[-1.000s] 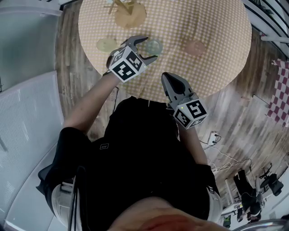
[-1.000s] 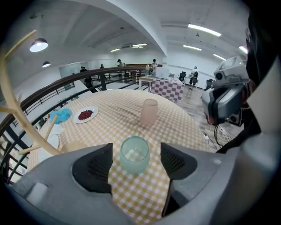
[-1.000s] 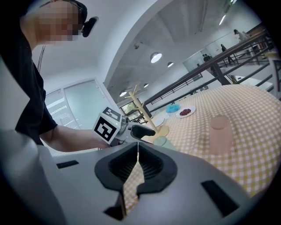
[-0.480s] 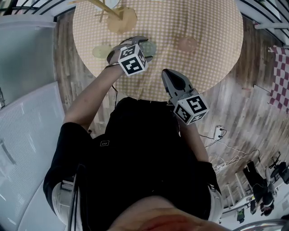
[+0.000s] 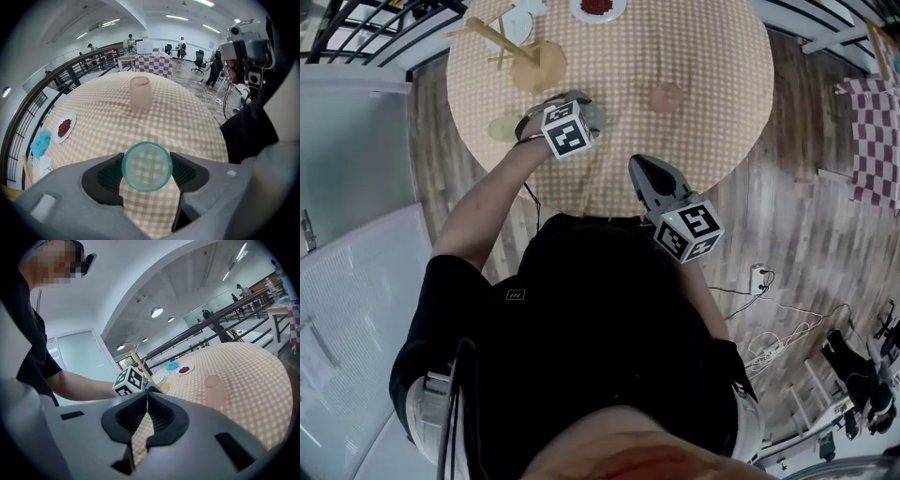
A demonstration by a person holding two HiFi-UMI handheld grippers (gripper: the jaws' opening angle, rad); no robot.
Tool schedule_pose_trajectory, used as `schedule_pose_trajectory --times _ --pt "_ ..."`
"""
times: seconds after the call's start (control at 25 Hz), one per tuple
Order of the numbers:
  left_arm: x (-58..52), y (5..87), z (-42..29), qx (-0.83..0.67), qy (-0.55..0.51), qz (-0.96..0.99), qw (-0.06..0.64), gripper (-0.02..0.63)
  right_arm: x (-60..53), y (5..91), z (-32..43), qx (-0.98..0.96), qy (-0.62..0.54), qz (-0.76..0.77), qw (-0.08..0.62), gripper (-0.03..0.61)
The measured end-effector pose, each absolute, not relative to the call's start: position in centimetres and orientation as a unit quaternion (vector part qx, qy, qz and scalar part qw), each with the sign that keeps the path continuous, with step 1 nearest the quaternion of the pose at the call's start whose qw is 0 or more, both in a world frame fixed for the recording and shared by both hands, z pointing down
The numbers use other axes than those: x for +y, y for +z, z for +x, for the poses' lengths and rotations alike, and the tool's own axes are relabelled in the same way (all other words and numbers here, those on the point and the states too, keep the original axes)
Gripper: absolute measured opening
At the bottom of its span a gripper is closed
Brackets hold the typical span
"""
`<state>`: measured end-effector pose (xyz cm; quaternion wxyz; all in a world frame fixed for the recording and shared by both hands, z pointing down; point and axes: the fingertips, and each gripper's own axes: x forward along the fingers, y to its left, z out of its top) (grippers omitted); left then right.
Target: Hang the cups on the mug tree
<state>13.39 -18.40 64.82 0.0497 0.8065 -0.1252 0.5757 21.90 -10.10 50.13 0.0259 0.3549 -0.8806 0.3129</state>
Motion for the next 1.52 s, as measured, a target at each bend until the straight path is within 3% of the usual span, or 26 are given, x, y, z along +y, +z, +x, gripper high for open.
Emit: schedule_pose_trajectory --times 0.72,1.52 --pt "-14.7 52.7 12.0 -0.218 0.539 0.813 0.038 0.311 -8.6 47.4 21.0 -0.920 0.283 0.269 0.019 0.018" --pt "-18.1 46.1 -3.3 -0.202 0.524 0.827 -0.021 0.311 -11.4 47.5 8.6 -0.895 0.300 0.328 0.023 0.018"
